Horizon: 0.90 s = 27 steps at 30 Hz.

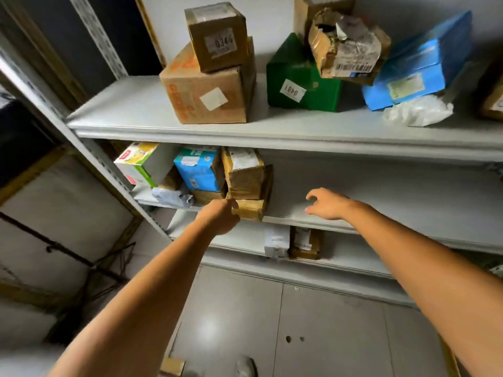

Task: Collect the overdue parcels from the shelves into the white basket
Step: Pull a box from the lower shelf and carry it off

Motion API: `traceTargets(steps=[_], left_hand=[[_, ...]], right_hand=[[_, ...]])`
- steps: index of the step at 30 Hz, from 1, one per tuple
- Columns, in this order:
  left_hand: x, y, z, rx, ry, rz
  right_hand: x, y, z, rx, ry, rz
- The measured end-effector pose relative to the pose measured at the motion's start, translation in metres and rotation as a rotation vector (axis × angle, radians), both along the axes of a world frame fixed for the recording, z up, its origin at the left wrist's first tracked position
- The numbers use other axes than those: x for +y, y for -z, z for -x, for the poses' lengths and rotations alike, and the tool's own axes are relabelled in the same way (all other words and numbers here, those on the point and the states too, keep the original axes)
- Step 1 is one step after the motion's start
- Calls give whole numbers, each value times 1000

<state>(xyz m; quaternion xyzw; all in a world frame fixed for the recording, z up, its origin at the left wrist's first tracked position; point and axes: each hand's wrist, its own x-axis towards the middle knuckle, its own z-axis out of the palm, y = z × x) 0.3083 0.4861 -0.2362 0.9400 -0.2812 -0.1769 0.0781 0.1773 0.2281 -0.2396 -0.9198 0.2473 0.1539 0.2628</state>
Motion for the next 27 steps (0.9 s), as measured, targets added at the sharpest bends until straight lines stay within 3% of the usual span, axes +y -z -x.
traceTargets(steps=[9,16,22,27], left_hand=[[30,6,-49,-58,-88,115],[2,20,-88,69,-290,527],[-19,26,-106,141,-270,664],[-26,32,-112,204,-272,710]], right_hand=[[35,21,-74,-193,63,-181],[48,27,-127,-469,320,-397],[56,31,-158,-524,475,-604],[56,44,-163,-552,510,-586]])
